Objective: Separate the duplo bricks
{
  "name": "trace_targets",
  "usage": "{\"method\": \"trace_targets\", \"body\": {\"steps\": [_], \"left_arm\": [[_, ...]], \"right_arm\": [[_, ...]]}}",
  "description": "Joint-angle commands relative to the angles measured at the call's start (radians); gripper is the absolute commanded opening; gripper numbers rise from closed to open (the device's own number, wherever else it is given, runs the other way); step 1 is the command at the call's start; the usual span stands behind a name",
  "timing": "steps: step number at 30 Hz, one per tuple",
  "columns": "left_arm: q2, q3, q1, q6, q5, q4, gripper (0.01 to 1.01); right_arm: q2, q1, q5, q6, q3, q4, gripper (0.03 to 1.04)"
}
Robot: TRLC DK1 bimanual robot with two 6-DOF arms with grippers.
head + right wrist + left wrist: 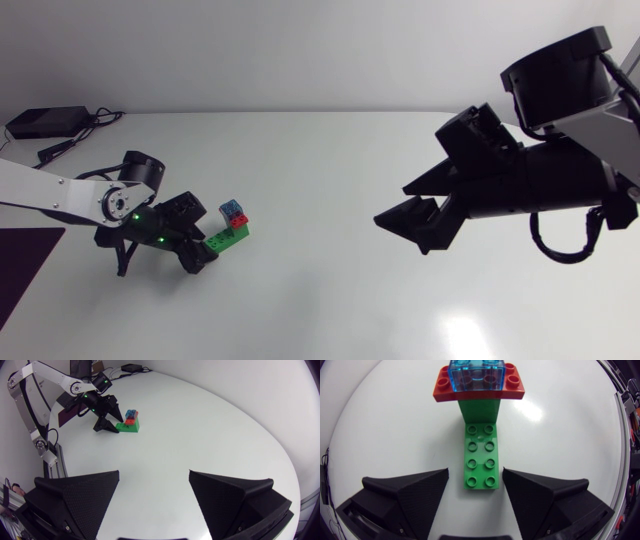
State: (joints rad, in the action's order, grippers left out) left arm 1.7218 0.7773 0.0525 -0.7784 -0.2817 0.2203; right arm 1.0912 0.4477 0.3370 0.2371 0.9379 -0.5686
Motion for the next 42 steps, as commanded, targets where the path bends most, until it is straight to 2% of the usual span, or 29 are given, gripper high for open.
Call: {"method": "trace_targets", "body": {"steps": [1,2,5,10,16,21,29,35,42], "left_arm": [[0.024,0.03,0.003,-0.039,-0.017,0.007,0.569],[0.024,0.031,0.003,-0.041,-0.028,0.011,0.502],[0.027,0.03,0.0,-0.058,-0.034,0.014,0.384],[0.01,0.03,-0.01,-0.055,-0.068,0.019,0.277],[-0.036,0.005,0.003,-0.048,-0.083,0.033,0.274],[-0.142,0.005,0.04,0.034,-0.083,0.059,0.275],[-0.277,0.059,0.208,0.191,-0.074,0.168,0.275],[-0.269,0.143,0.336,0.304,0.012,0.2,0.277],[-0.211,0.272,0.429,0.376,0.064,0.229,0.277]], "right_arm": [[0.015,-0.007,0.002,0.018,-0.027,0.007,1.0],[0.015,-0.007,0.002,0.018,-0.027,0.007,1.0],[0.016,-0.007,0.004,0.018,-0.03,0.013,1.0],[0.016,-0.007,0.005,0.014,-0.033,0.019,1.0],[0.007,-0.01,0.005,-0.001,-0.028,0.033,1.0],[0.009,-0.017,-0.012,-0.002,-0.011,0.018,1.0],[0.026,-0.014,-0.038,-0.03,0.068,-0.016,1.0],[0.087,0.023,-0.084,-0.047,0.151,-0.019,1.0],[0.203,0.074,-0.135,-0.051,0.214,-0.008,1.0]]}}
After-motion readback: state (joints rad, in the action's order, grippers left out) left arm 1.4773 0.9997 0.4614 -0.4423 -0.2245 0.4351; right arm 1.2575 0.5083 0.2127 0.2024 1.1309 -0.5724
